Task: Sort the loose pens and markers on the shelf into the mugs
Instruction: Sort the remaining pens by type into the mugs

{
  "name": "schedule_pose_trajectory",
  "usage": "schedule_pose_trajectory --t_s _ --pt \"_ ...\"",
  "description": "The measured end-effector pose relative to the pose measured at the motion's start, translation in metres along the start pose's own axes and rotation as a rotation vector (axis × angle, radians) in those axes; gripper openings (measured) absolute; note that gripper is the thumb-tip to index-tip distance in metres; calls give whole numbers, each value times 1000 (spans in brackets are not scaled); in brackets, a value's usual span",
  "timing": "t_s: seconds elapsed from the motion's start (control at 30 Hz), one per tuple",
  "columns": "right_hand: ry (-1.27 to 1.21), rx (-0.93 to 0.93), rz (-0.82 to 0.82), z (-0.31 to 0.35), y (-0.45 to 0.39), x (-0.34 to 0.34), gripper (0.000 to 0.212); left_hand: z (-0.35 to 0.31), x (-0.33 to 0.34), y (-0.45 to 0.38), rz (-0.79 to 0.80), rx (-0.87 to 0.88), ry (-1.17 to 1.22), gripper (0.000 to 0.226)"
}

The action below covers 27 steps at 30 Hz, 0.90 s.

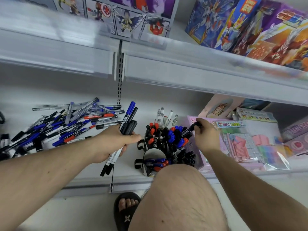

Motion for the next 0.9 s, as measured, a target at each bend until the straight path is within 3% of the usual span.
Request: schedule_pose_trajectory --t_s 0.2,0.33,0.4,0.57,0.63,0.7,0.8,0.9 --pt "210 -109 227 1 11 46 34 2 -2 -3 -14 7 22 17" --pt "530 -124 450 -10 23 70 56 4 -4 -4 -19 17 5 16" --pt "572 -78 540 -15 27 74 65 5 -6 -5 -19 19 -7 16" --pt "616 -31 559 4 22 53 68 1 -5 -3 -19 23 6 18" --pt "459 -43 412 30 18 34 61 -3 -3 0 -7 18 44 20" --pt "55 -2 380 68 17 8 47 -8 0 4 21 21 72 21" --pt "-382 17 567 126 22 -26 22 -16 6 13 45 62 79 24" --pt "-377 -86 737 173 33 -53 30 -25 12 24 22 137 76 26"
Point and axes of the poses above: each hand's wrist, its own y-axis away from the middle knuckle, its own x-axis out of the palm, z = x × y, the point moved 3 cm from there along -y, towards the middle knuckle, and after that the axes turned 9 degrees about y, right-handed, at the moved point
